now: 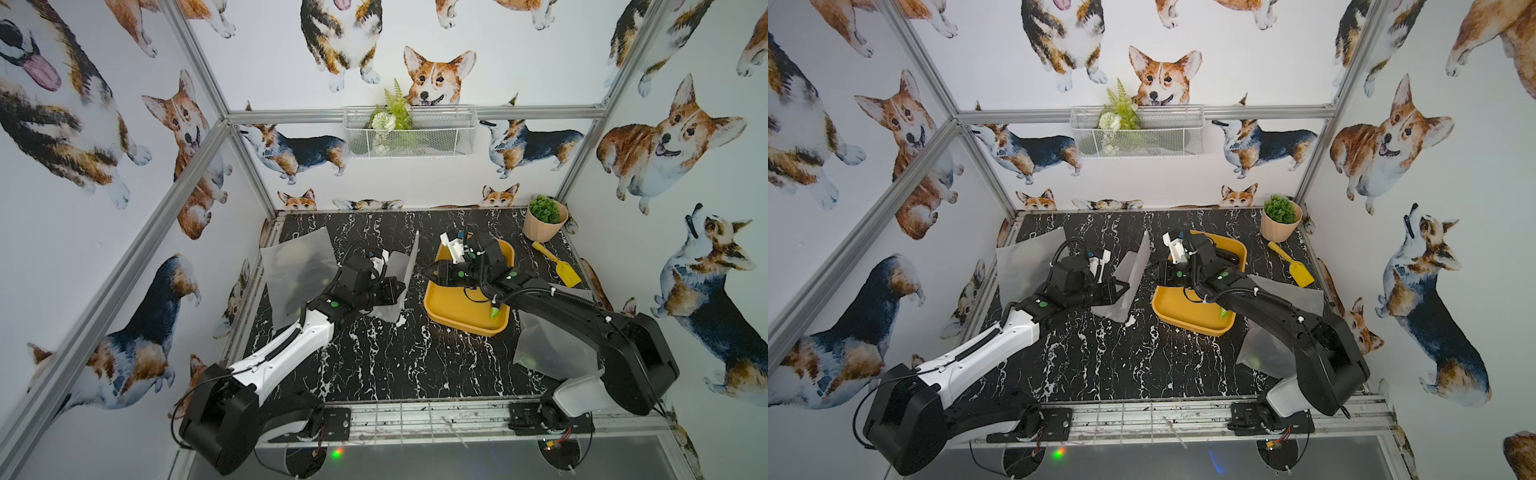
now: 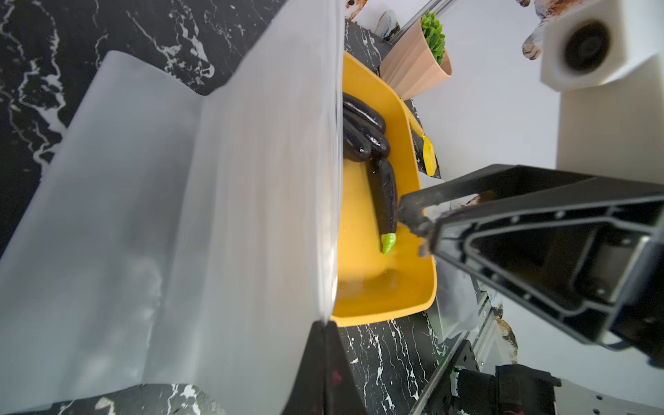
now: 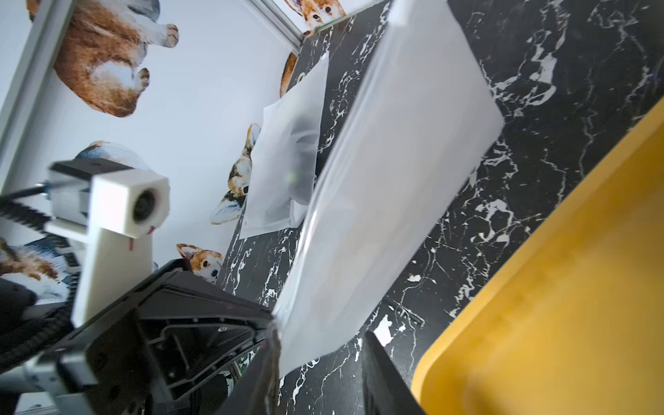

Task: Place the eggplant in a zip-top bag and seal the zipper
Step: Open the zipper of the food storage bag at the center of the board.

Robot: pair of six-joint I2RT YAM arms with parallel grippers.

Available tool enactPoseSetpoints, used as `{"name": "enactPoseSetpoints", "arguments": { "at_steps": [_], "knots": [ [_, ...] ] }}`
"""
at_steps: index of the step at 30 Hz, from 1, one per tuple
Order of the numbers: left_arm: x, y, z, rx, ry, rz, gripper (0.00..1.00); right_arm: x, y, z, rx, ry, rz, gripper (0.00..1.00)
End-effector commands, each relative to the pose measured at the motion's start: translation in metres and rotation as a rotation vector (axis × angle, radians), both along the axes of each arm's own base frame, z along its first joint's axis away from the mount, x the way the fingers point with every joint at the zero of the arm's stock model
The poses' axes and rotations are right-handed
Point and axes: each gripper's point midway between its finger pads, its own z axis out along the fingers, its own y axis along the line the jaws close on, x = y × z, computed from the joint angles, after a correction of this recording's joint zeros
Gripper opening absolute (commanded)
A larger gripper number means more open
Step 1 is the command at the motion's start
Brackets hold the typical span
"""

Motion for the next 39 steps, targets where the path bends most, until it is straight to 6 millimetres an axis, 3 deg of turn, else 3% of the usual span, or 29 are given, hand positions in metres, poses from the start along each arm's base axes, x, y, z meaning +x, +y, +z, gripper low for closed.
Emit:
{"name": "enactPoseSetpoints", "arguments": {
  "at_steps": [1,6,18,39],
  "knots": [
    [-0.007,-0.003,0.009,-0.064,-0.017,-0.010,0.00,0.010,0.010,0.017,0.127,-0.029,-0.032,0.32],
    [-0.011,-0.004,0.004,-0.070,-0.012,-0.029,0.00,0.014,0.023,0.014,0.165,-0.015,0.000,0.23],
    [-0.008,-0.011,0.001,-0.086,-0.009,-0.049,0.00,0.025,0.038,0.011,0.186,-0.012,0.024,0.22],
    [-0.010,-0.013,0.005,-0.116,-0.018,-0.060,0.00,0.026,0.036,-0.024,0.091,0.065,0.026,0.10]
  ]
}}
